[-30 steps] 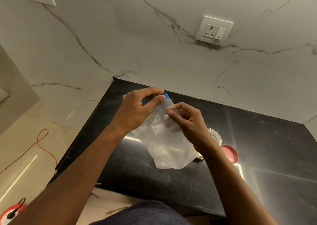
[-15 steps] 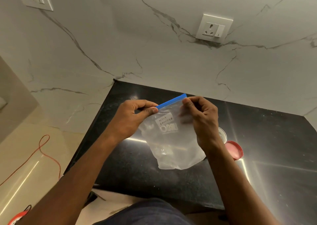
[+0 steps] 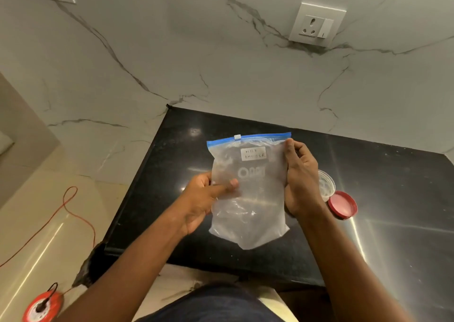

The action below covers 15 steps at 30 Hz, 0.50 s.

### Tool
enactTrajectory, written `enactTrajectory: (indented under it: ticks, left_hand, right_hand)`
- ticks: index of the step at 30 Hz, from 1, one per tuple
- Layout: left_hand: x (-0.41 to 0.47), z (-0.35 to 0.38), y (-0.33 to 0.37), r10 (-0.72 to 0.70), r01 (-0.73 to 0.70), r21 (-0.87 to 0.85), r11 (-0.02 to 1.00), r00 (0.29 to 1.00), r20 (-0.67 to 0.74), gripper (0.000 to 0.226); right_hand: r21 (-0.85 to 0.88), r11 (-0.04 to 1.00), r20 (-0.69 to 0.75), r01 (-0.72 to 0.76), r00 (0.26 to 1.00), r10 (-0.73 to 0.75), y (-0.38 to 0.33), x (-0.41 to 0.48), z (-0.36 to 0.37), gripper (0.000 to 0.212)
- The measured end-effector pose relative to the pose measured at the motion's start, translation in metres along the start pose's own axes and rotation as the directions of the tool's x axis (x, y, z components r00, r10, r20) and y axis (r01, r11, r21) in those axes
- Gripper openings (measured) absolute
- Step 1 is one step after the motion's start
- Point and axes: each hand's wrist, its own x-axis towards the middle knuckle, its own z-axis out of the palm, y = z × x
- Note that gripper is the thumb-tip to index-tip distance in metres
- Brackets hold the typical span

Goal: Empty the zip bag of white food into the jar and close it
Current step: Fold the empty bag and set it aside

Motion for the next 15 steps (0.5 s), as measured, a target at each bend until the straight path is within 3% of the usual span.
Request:
enactTrajectory:
  ticks: [2, 5, 9, 12, 13, 15]
  left_hand:
    - [0.001, 0.004, -0.004, 0.037, -0.038, -0.015, 0.999, 0.998, -0.049, 0.043]
    - [0.0, 0.008, 0.001, 0.128, -0.128, 0.007, 0.992, 0.989, -0.072, 0.04]
    - [-0.013, 0.001, 0.005, 0.07, -0.076, 0.101, 0.992, 0.996, 0.056, 0.051]
    - [-0.027, -0.003, 0.005, 0.071, -0.082, 0.091, 0.993, 0.991, 0.111, 0.028]
    - [-0.032, -0.002, 0.005, 0.088, -0.099, 0.103, 0.99, 0.99, 0.107, 0.013]
    - [-0.037, 0.0, 0.0, 0.118, -0.124, 0.098, 0.987, 0.991, 0.063, 0.024]
  right_hand:
    - [-0.062, 0.996, 0.188, -0.071, 0.979, 0.082, 0.002, -0.006, -0.014, 0.035]
    - [-0.283, 0.944, 0.42, -0.168, 0.864, 0.279, 0.008, -0.016, -0.036, 0.06]
    - [-0.193, 0.959, 0.449, -0.209, 0.85, 0.275, 0.003, -0.024, -0.052, 0.039]
    - [-0.178, 0.961, 0.444, -0.21, 0.855, 0.269, 0.001, -0.026, -0.058, 0.024]
    - [-0.149, 0.96, 0.456, -0.237, 0.845, 0.28, 0.004, -0.027, -0.059, 0.025]
    - [-0.034, 0.948, 0.477, -0.318, 0.828, 0.295, 0.013, -0.031, -0.058, 0.039]
